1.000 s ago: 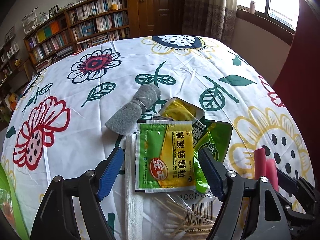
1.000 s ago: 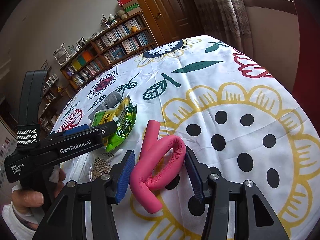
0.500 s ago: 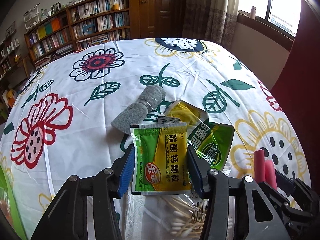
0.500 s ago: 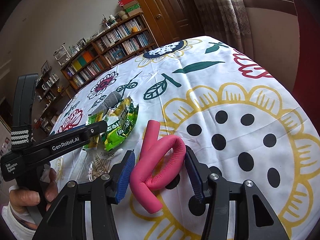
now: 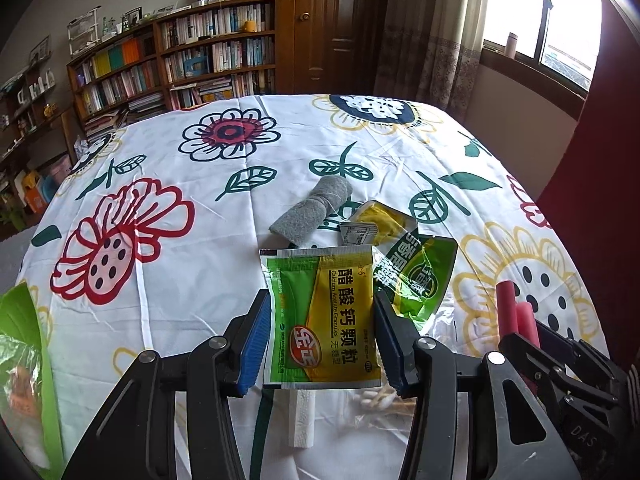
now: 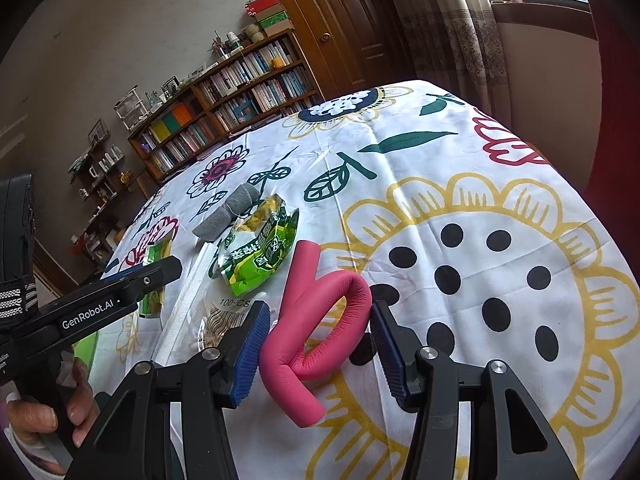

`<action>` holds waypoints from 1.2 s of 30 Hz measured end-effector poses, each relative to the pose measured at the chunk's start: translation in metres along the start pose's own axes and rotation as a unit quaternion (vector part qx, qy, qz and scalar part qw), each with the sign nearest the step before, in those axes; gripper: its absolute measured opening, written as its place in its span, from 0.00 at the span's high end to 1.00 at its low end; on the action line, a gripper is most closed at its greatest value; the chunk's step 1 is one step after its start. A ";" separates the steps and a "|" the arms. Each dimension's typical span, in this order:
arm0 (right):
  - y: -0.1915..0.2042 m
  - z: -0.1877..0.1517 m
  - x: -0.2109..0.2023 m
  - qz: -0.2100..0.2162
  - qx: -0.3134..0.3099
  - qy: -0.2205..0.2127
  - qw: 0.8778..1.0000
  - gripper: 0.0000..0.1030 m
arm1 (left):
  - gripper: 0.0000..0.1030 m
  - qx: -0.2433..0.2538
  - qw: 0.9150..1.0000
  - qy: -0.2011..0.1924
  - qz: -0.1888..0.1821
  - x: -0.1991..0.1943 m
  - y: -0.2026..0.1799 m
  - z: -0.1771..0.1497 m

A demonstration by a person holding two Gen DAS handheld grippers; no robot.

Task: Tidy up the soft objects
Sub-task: 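Carry the green sachet into the green plate and open the left gripper while the right lifts the pink tube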

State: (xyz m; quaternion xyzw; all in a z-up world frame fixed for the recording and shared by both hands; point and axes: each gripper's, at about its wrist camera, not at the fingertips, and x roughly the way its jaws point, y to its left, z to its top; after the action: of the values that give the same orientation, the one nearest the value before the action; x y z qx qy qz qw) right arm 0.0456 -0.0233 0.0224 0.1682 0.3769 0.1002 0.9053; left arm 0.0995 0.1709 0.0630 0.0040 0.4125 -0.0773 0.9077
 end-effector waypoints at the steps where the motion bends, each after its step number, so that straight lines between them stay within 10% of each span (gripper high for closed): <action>1: 0.002 -0.001 -0.001 0.001 -0.001 0.000 1.000 0.47 | 0.51 -0.002 1.000 -0.002 0.002 -0.004 0.002 -0.002; 36: 0.126 -0.038 -0.003 0.062 -0.103 0.028 0.992 0.47 | 0.51 -0.109 0.990 -0.051 0.076 -0.103 0.133 -0.069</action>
State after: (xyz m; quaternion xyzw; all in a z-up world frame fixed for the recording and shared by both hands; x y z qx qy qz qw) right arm 0.0093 0.1006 0.0466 0.0940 0.3784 0.1992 0.8991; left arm 0.0003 0.3216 0.0873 -0.0673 0.3704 0.0369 0.9257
